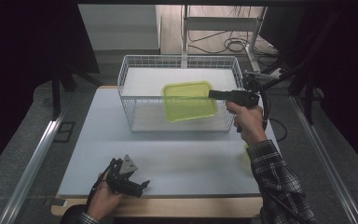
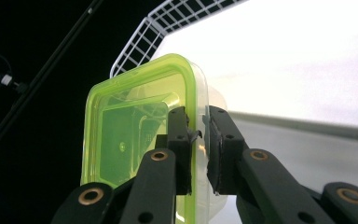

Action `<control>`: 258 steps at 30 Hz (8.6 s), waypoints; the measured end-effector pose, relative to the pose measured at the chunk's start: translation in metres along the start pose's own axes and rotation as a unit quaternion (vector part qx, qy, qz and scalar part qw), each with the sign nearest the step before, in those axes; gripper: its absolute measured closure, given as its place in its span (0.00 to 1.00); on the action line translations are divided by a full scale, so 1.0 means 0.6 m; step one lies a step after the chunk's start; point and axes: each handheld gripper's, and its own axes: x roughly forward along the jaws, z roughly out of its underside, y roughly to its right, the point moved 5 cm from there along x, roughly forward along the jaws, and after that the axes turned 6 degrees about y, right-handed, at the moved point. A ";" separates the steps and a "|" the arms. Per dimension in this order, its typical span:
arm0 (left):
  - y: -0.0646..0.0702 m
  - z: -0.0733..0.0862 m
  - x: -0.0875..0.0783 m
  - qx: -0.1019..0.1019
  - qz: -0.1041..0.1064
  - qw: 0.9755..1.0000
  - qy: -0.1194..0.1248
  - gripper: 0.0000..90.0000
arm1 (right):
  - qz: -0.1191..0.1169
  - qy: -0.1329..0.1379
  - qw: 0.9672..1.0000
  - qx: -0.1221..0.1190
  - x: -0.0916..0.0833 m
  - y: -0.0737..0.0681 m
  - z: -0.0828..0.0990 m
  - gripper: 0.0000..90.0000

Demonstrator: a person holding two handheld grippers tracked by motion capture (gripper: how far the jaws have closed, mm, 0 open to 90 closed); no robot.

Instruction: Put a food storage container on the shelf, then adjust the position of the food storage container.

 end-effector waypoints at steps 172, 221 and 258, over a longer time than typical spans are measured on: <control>0.000 -0.001 -0.004 -0.004 0.012 1.000 0.005 0.02 | 0.133 -0.061 0.938 -0.314 -0.064 0.060 0.220 0.04; 0.001 0.002 0.003 -0.007 0.039 0.999 0.004 0.03 | 0.265 -0.036 0.926 -0.266 -0.165 0.178 0.223 0.84; 0.005 0.006 0.009 0.009 0.032 0.999 -0.014 0.03 | 0.370 -0.023 0.908 -0.194 -0.265 0.282 0.215 0.99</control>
